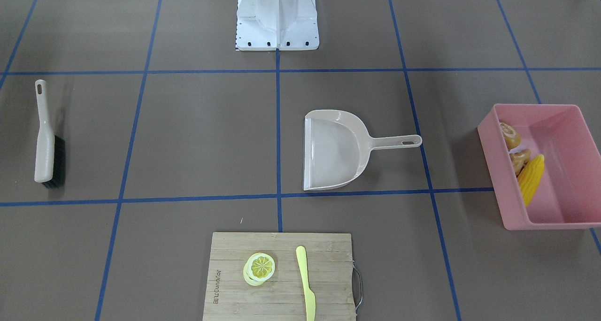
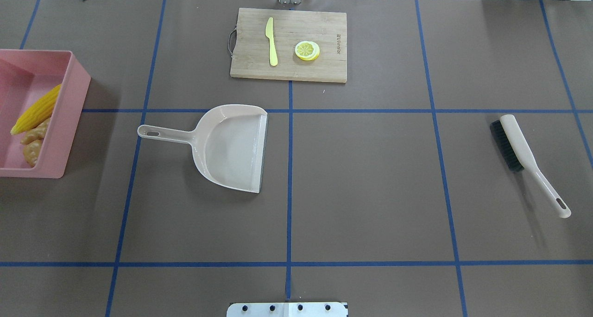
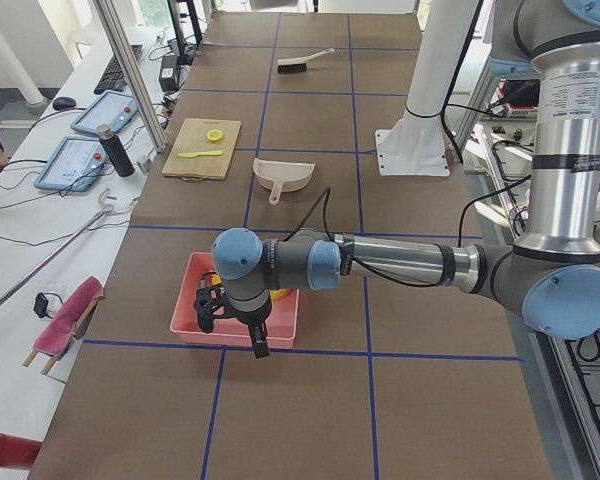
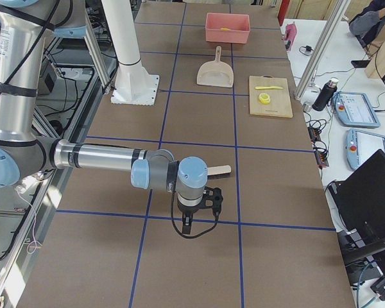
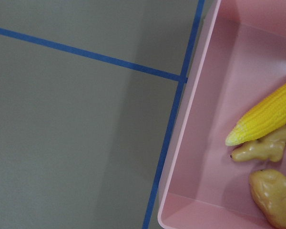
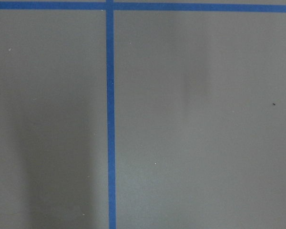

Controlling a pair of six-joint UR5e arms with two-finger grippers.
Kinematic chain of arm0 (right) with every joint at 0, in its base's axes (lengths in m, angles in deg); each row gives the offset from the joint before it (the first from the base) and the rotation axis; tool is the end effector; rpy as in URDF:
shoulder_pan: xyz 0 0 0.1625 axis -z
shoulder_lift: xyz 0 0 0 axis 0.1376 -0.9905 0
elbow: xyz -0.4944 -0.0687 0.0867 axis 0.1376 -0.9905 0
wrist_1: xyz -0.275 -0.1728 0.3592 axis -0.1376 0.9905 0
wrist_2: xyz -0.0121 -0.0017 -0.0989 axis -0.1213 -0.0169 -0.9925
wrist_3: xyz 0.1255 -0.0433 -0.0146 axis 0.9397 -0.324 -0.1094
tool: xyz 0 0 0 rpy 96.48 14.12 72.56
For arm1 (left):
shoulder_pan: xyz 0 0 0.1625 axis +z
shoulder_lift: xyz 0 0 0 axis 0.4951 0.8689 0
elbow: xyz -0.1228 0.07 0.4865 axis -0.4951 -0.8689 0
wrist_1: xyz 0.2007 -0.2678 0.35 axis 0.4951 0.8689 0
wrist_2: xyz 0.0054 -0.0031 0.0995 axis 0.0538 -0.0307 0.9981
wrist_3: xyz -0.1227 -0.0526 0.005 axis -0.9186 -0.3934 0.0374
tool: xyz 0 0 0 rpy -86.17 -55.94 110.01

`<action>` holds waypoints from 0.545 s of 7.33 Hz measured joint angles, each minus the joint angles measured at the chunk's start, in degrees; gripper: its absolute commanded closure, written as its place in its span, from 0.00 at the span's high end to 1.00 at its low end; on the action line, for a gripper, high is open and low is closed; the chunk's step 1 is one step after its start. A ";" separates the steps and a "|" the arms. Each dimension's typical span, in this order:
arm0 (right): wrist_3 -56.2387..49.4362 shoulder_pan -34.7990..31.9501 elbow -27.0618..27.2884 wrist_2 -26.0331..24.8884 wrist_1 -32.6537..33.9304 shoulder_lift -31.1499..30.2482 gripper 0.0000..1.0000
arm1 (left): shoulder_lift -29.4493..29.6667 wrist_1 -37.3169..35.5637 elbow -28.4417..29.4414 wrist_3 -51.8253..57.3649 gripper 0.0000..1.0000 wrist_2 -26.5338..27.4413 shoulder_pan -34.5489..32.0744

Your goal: Sweep and dump trash into bin

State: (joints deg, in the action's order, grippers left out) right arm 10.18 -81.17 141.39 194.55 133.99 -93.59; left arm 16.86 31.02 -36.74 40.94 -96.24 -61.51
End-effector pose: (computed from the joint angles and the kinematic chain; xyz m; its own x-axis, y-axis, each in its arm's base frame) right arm 0.0381 -0.4418 0.7829 0.7513 0.0104 0.6599 0.0270 0.9986 -0.0464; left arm -0.0532 -0.5653 0.7298 0.7047 -0.2478 -0.6648 0.1739 0.9688 -0.1767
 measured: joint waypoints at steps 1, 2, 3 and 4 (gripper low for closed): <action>0.06 -0.02 0.09 0.00 0.07 0.00 1.00 | 0.88 -0.18 1.13 2.02 0.99 0.44 0.01; 0.09 -0.03 0.14 0.00 0.12 0.00 1.00 | 0.94 -0.21 1.69 4.61 0.99 0.57 0.00; 0.10 -0.03 0.19 0.00 0.15 0.00 1.00 | 0.84 -0.15 1.88 6.04 0.99 0.64 -0.03; 0.11 -0.03 0.24 0.00 0.14 0.00 1.00 | 0.83 -0.07 1.75 6.58 0.99 0.68 -0.03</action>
State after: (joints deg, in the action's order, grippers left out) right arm 10.28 -81.21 141.63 194.55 134.14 -93.59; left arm 17.69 30.95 -34.99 47.53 -95.56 -61.54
